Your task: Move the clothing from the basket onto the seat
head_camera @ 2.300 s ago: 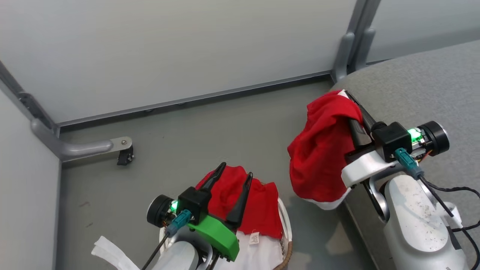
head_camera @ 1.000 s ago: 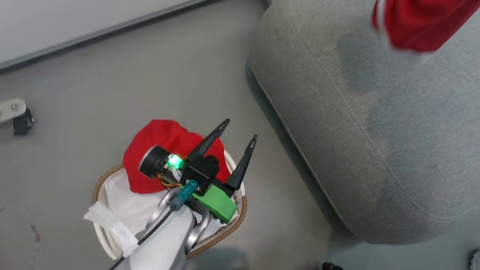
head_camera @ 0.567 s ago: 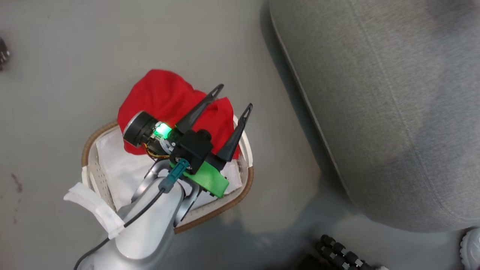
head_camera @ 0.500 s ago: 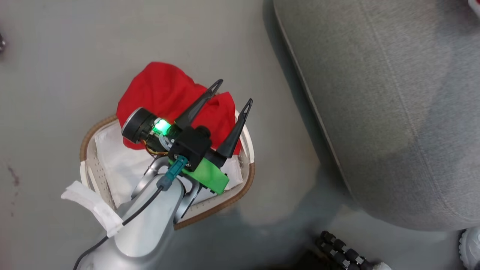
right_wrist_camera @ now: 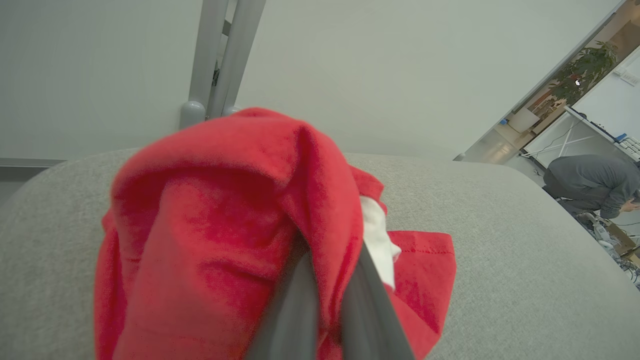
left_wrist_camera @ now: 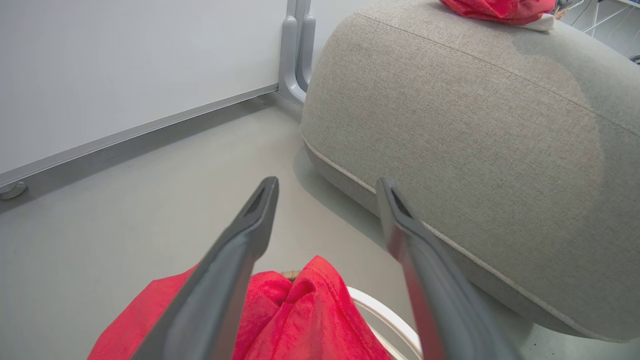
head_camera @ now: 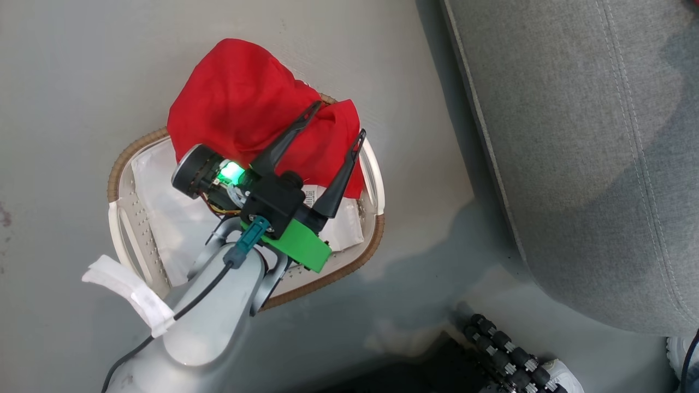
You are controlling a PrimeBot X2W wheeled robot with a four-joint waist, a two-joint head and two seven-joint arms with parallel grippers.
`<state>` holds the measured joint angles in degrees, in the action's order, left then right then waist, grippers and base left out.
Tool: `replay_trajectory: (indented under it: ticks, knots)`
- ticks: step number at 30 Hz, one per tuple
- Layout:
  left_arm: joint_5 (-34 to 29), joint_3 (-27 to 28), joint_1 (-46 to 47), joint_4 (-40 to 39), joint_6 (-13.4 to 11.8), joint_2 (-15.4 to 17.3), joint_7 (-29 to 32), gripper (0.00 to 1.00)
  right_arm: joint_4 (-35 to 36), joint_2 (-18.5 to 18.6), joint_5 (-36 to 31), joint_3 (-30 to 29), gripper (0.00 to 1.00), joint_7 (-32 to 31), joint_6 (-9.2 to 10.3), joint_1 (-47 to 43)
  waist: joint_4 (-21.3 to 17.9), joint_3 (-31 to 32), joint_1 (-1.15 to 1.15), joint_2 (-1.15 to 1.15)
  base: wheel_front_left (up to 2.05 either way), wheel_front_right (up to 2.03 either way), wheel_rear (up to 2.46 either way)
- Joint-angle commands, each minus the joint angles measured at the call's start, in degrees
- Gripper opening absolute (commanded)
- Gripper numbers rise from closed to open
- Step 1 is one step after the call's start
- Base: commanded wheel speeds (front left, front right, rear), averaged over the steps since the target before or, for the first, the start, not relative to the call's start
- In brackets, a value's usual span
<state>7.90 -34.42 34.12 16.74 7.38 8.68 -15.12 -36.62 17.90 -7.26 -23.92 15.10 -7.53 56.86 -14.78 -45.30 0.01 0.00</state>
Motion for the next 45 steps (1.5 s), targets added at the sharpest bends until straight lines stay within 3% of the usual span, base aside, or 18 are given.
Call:
replay_trajectory:
  ticks: [1,2,3,4,13,27,35,45]
  knots:
    - [0.63,0.56,0.67,-0.18,-0.06,0.42,-0.05,1.0,0.36,-0.16,-0.55,-0.16,0.0,0.1,0.08,-1.51,0.08,0.18,-0.01,0.0,0.0,0.0,0.0]
    - [0.74,0.75,0.56,-0.26,-0.09,0.5,-0.05,1.0,0.53,-0.38,-0.58,-0.19,0.29,0.1,0.08,-2.17,0.07,0.31,-0.01,0.0,0.0,0.0,0.0]
    - [0.82,0.94,0.38,-0.32,-0.1,0.6,-0.05,1.0,0.87,-0.91,-0.58,-0.09,0.44,0.1,0.08,-3.0,0.03,0.54,-0.01,0.0,0.0,0.0,0.0]
    - [0.81,1.1,0.19,-0.38,-0.11,0.64,-0.05,1.0,1.28,-1.23,-0.53,-0.03,0.98,0.1,0.08,-3.68,-0.01,0.77,-0.01,0.0,0.0,0.0,0.0]
    - [1.33,2.34,-1.82,-1.31,-0.08,-0.88,-0.05,1.0,6.9,-3.31,0.51,1.1,1.0,0.1,0.08,-13.21,0.47,6.28,-0.01,0.0,0.0,0.0,0.0]
    - [4.59,6.64,-7.94,-1.49,0.09,-3.99,-0.05,1.0,10.78,-2.2,0.63,4.94,1.0,0.1,0.08,-21.3,5.46,20.75,-0.01,0.0,0.0,0.0,0.0]
    - [6.06,13.49,-14.17,-1.43,-0.23,-5.24,-0.05,1.0,11.21,-4.77,2.72,7.45,1.0,0.1,0.08,-22.31,9.02,29.03,-0.01,0.0,0.0,0.0,0.0]
    - [7.66,24.45,-21.14,-0.58,-1.02,-5.72,-0.05,1.0,13.91,-11.01,4.95,12.23,1.0,0.09,0.08,-29.03,13.16,34.92,-0.01,0.0,0.0,0.0,0.0]
